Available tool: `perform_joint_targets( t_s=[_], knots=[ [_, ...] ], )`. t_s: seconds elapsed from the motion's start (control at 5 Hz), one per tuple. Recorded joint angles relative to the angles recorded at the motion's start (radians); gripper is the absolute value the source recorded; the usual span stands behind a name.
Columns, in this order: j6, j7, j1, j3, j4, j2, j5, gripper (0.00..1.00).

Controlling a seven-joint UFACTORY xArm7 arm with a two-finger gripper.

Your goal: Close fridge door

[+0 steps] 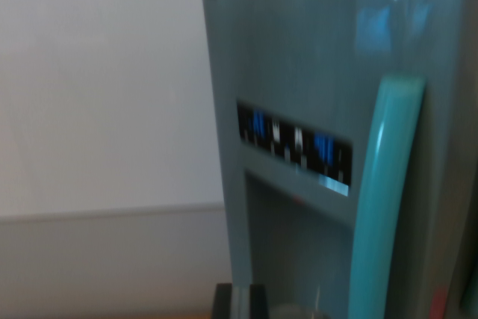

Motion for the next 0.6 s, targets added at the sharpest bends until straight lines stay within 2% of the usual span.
perform_joint_targets(
  t_s=[0.2, 0.4, 0.6],
  knots=[
    [0.000, 0.000, 0.0000, 0.000, 0.000, 0.000, 0.0000, 1.00],
    [0.000, 0.000, -0.0004, -0.003, 0.008, 0.058, 0.0000, 1.00],
    [0.000, 0.000, -0.0004, -0.003, 0.008, 0.058, 0.0000, 1.00]
  ],
)
